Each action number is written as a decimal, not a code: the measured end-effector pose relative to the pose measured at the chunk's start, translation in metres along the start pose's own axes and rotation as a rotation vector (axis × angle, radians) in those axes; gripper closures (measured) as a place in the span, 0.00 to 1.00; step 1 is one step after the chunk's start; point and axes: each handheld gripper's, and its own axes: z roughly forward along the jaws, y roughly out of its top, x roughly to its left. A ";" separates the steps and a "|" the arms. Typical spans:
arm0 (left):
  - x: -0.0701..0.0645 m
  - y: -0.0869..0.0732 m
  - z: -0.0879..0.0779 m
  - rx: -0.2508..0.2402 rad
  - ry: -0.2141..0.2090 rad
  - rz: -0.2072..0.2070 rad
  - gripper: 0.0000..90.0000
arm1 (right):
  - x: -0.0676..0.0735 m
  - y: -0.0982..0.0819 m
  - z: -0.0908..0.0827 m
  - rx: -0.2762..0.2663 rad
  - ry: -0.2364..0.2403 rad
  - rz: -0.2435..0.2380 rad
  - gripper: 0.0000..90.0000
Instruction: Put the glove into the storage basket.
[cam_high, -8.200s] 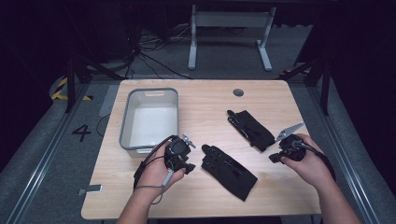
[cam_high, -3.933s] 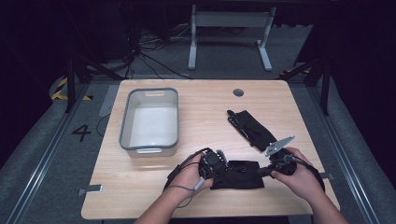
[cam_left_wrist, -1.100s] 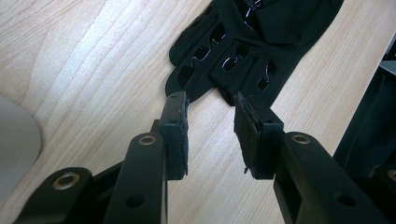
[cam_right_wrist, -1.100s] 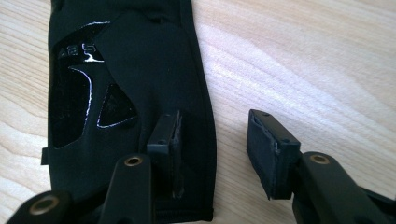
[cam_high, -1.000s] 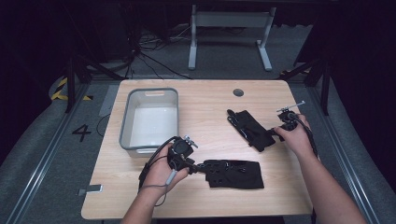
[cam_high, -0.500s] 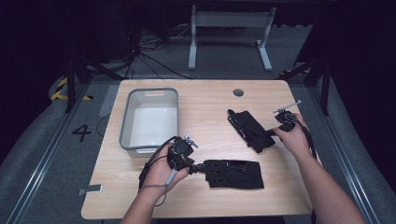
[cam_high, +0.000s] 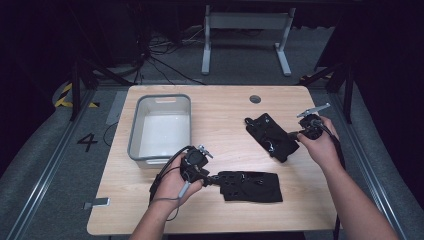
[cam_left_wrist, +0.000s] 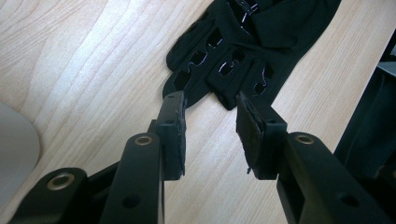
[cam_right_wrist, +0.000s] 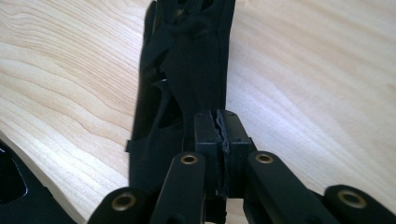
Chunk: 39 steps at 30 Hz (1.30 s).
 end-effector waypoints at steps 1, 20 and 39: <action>0.001 0.000 0.000 0.002 -0.001 0.001 0.70 | 0.002 0.001 -0.003 -0.009 -0.010 -0.012 0.98; -0.001 0.001 0.000 0.002 0.002 0.005 0.71 | 0.062 -0.010 -0.061 -0.135 -0.018 -0.230 0.98; -0.003 0.001 0.001 0.003 -0.003 0.004 0.71 | 0.107 -0.037 -0.062 -0.147 -0.001 -0.338 0.98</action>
